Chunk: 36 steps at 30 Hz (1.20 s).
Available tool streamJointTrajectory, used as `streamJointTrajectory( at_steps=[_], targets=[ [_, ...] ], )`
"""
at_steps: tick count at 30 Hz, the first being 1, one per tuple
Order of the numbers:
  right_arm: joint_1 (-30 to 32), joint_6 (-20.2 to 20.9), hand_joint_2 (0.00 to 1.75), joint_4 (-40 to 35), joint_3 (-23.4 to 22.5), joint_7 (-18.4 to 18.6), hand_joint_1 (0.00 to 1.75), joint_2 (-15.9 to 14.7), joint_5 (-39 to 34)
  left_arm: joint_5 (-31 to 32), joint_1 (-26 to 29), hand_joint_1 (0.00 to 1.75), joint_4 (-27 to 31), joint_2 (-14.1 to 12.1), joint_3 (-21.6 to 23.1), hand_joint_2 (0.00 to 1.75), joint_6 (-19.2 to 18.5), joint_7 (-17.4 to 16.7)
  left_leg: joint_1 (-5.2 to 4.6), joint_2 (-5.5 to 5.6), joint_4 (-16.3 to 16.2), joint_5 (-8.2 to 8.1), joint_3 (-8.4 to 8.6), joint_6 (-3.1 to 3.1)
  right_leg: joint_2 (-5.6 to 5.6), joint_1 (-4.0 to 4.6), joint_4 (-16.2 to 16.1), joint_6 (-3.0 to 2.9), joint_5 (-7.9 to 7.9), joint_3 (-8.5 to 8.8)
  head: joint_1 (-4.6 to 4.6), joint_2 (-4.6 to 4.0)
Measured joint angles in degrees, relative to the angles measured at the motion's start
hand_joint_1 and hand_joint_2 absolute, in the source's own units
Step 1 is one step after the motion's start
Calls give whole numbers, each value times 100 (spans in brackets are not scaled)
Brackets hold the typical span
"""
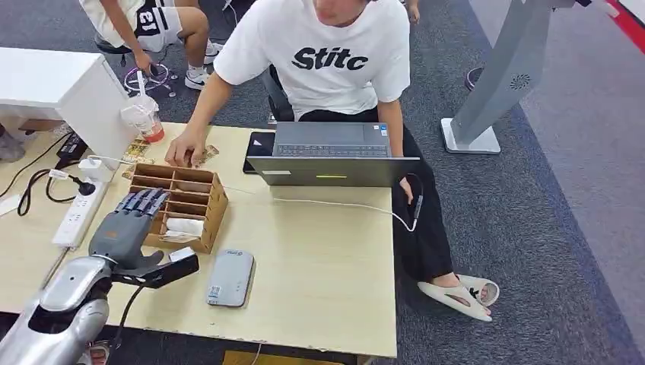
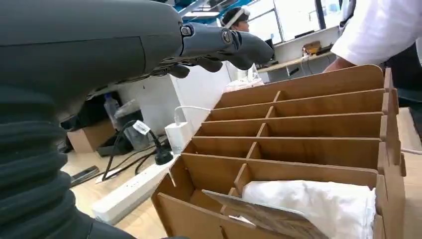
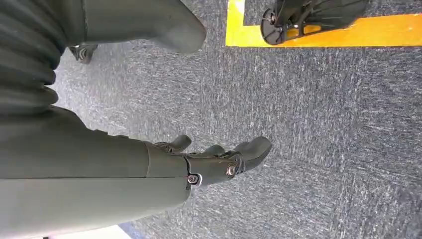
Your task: Pass the card to the sensor for recognition and then transmit it.
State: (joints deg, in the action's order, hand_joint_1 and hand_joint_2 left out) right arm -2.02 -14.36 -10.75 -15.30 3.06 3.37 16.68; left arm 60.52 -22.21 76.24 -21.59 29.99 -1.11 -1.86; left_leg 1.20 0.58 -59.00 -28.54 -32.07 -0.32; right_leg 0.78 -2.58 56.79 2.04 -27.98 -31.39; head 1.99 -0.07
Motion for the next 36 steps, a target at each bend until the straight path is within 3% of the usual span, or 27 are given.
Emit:
streamJointTrajectory(
  at_steps=[4,6,9,12,13,15,17,29,36],
  targets=[
    [0,4,175,0,0,0,0,2,11,35,1,2,-72,72,0,175,29,7,0,0,0,0,0,0,0,0,0,0,0,0,0,0],
    [-1,4,175,0,0,0,0,2,20,35,2,17,-105,98,0,175,31,7,0,0,0,0,0,0,0,0,0,0,0,0,2,0],
    [0,18,175,0,0,0,0,2,37,37,14,65,-166,122,0,175,39,7,0,0,0,0,0,0,0,0,0,0,0,0,0,0],
    [-1,31,175,0,0,0,0,2,70,90,54,133,-254,151,0,175,50,9,0,0,0,0,0,0,0,0,0,0,0,0,0,0],
    [-1,42,175,0,0,2,0,2,72,101,77,147,-291,162,0,175,63,9,0,0,0,0,0,0,0,0,0,0,0,0,0,0],
    [-1,66,175,0,0,9,0,4,94,122,104,155,-372,197,0,175,123,9,0,0,0,0,0,0,-1,0,0,0,0,0,0,0],
    [-3,68,175,0,-2,20,0,9,122,170,112,175,-515,258,0,175,214,15,0,1,0,0,-1,0,-1,0,0,0,0,0,0,0],
    [-8,61,175,0,-55,42,0,31,201,365,152,161,-885,450,-151,175,590,63,0,3,0,0,0,0,-3,0,0,0,0,3,0,0],
    [-7,52,175,0,-94,52,0,33,350,496,213,168,-970,529,-370,175,730,87,0,3,0,0,1,0,-3,0,0,0,0,3,0,0]
  ],
)
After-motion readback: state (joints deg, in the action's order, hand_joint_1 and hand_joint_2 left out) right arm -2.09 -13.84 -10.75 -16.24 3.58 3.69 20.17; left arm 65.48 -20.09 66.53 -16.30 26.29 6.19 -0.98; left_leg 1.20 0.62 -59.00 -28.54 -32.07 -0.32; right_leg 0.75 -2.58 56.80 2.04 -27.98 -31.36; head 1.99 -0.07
